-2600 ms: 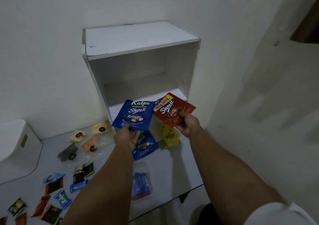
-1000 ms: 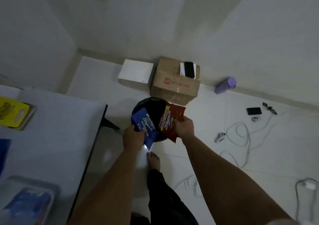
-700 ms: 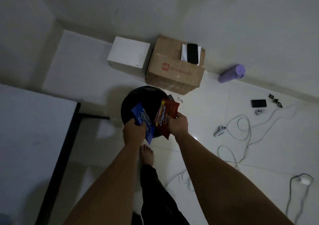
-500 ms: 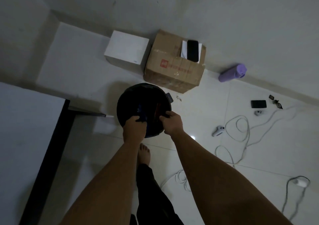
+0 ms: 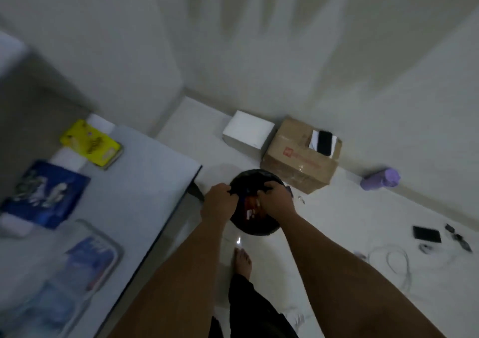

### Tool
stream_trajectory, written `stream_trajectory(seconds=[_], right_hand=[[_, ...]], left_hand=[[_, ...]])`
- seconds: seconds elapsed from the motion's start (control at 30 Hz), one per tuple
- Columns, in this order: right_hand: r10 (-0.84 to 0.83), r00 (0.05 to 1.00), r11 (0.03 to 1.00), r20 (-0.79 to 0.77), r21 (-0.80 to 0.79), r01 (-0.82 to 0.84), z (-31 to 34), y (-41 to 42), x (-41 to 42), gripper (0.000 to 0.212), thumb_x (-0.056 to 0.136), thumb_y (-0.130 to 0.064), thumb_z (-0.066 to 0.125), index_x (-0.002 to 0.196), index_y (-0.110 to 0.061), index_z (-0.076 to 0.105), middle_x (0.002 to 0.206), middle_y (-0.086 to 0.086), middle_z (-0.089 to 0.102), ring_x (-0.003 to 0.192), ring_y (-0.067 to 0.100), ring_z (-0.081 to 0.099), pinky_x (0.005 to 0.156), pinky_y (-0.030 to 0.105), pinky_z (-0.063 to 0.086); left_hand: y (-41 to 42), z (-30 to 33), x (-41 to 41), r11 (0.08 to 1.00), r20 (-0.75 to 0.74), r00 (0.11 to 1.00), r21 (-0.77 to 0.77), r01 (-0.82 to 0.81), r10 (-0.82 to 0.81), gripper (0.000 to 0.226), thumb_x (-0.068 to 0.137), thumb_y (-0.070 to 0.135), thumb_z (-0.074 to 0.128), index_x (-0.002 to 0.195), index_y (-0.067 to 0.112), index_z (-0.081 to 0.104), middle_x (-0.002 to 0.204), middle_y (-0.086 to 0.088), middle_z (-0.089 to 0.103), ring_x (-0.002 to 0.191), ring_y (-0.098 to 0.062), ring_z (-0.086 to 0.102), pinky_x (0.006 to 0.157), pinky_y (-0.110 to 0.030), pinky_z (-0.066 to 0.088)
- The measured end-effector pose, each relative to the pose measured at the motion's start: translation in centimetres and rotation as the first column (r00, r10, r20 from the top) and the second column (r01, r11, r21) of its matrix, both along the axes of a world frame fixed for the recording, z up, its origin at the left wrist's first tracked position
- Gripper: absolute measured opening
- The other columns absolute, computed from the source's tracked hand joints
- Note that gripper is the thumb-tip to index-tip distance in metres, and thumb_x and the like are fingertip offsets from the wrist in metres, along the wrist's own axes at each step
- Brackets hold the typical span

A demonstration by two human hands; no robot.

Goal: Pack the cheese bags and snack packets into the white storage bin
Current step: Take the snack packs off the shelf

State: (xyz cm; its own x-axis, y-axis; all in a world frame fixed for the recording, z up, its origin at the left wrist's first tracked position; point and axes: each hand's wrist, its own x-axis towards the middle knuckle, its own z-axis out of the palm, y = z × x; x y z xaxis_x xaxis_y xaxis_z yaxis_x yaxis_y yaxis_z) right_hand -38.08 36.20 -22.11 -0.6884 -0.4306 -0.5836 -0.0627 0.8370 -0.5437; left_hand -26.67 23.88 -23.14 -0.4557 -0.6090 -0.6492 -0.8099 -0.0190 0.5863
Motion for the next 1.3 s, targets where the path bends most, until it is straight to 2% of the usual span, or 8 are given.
stream_trajectory(seconds=[0.1,0.23,0.47,0.57,0.67,0.87,1.13,1.3], right_hand=[[0.131,0.989,0.990,-0.070,-0.043,-0.134,4.1,-2.5,2.0,0.033,0.100,-0.025,0.055,0.130,-0.011,0.062,0.118,0.011,0.070,0.103,0.027,0.064,0.084,0.026,0.044],[0.183,0.979,0.975,-0.089,-0.108,-0.192,8.1,-6.4,5.5,0.042,0.098,-0.030,0.061,0.134,-0.009,0.058,0.120,0.016,0.068,0.110,0.030,0.064,0.096,0.032,0.047],[0.294,0.938,0.920,-0.182,-0.212,-0.330,12.7,-13.1,12.5,0.041,0.095,-0.032,0.065,0.130,-0.009,0.064,0.121,0.015,0.069,0.114,0.033,0.063,0.098,0.034,0.047],[0.348,0.918,0.895,-0.192,-0.223,-0.386,13.5,-15.6,15.0,0.042,0.092,-0.034,0.067,0.128,-0.011,0.065,0.121,0.013,0.070,0.112,0.030,0.065,0.098,0.034,0.049],[0.380,0.902,0.878,-0.206,-0.226,-0.421,13.8,-17.9,16.8,0.040,0.090,-0.033,0.069,0.125,-0.013,0.067,0.118,0.012,0.071,0.112,0.028,0.065,0.096,0.030,0.046],[0.465,0.868,0.847,-0.176,-0.197,-0.494,12.5,-23.5,17.7,0.042,0.089,-0.034,0.071,0.125,-0.013,0.067,0.117,0.011,0.072,0.112,0.027,0.065,0.098,0.031,0.046],[0.516,0.847,0.836,-0.126,-0.143,-0.530,6.8,-33.4,15.7,0.038,0.088,-0.034,0.069,0.118,-0.010,0.066,0.116,0.014,0.072,0.113,0.034,0.064,0.092,0.035,0.048],[0.505,0.860,0.858,-0.069,-0.069,-0.509,4.3,-38.2,14.6,0.057,0.083,-0.042,0.074,0.125,-0.006,0.060,0.125,0.017,0.064,0.118,0.036,0.059,0.092,0.037,0.047]], left_hand=[[-2.9,5.9,3.5,0.984,-0.057,0.990,-0.110,-0.138,0.133,0.037,0.087,0.023,0.067,0.124,0.017,0.068,0.132,-0.005,0.065,0.116,-0.026,0.064,0.099,-0.031,0.051],[-6.8,11.3,10.5,0.941,-0.122,0.955,-0.179,-0.288,0.269,0.034,0.084,0.032,0.068,0.118,0.026,0.069,0.128,-0.001,0.067,0.116,-0.026,0.063,0.099,-0.033,0.051],[-11.9,14.8,24.0,0.843,-0.167,0.879,-0.252,-0.475,0.446,0.036,0.084,0.035,0.068,0.116,0.020,0.070,0.115,-0.006,0.071,0.103,-0.027,0.068,0.094,-0.036,0.055],[-12.4,15.9,27.7,0.810,-0.186,0.859,-0.286,-0.511,0.476,0.017,0.086,0.028,0.067,0.091,0.012,0.072,0.088,-0.007,0.067,0.081,-0.024,0.064,0.081,-0.039,0.056],[-13.3,15.8,29.9,0.784,-0.178,0.833,-0.282,-0.553,0.524,0.021,0.086,0.029,0.069,0.091,0.010,0.074,0.089,-0.008,0.069,0.084,-0.025,0.064,0.076,-0.036,0.052],[-16.1,13.0,31.9,0.703,-0.154,0.737,-0.225,-0.675,0.658,0.029,0.084,0.035,0.072,0.096,0.010,0.074,0.098,-0.009,0.072,0.096,-0.029,0.068,0.081,-0.032,0.051],[-21.3,8.0,30.0,0.645,0.101,0.640,-0.221,-0.732,0.761,0.035,0.084,0.043,0.067,0.100,0.012,0.068,0.095,-0.008,0.068,0.081,-0.027,0.063,0.070,-0.031,0.047],[-24.1,5.4,28.7,0.662,0.225,0.624,-0.185,-0.726,0.748,0.038,0.089,0.039,0.065,0.114,0.010,0.065,0.105,-0.013,0.067,0.096,-0.035,0.065,0.079,-0.036,0.050]])
